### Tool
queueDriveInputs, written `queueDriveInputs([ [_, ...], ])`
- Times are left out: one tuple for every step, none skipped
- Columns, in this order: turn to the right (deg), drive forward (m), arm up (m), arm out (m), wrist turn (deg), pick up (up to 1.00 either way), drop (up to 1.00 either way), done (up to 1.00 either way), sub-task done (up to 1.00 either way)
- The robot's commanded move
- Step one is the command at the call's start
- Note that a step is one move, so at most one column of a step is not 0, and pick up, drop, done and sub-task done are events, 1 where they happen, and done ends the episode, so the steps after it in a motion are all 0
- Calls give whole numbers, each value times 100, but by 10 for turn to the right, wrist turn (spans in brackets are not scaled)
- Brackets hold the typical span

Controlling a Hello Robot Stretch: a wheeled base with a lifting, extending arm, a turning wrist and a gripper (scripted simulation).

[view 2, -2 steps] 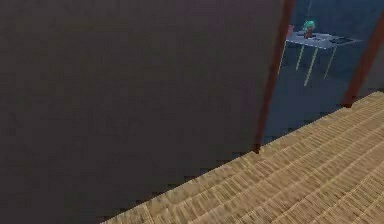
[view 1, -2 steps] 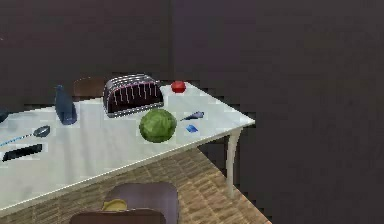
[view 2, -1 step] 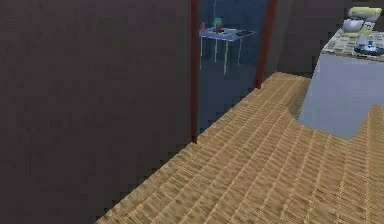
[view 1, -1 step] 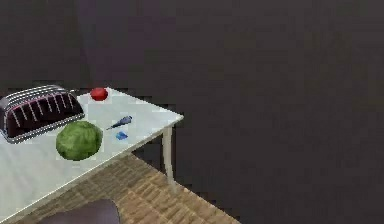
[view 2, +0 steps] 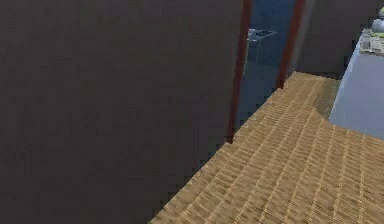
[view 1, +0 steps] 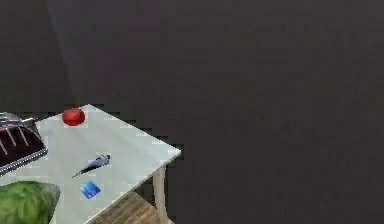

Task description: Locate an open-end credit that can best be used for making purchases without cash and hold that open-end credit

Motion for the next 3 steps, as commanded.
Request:
queueDriveInputs([
  [-180, 0, 0, 0, 0, 0, 0, 0, 0],
  [0, 15, 0, 0, 0, 0, 0, 0, 0],
  [-450, 0, 0, 0, 0, 0, 0, 0, 0],
])
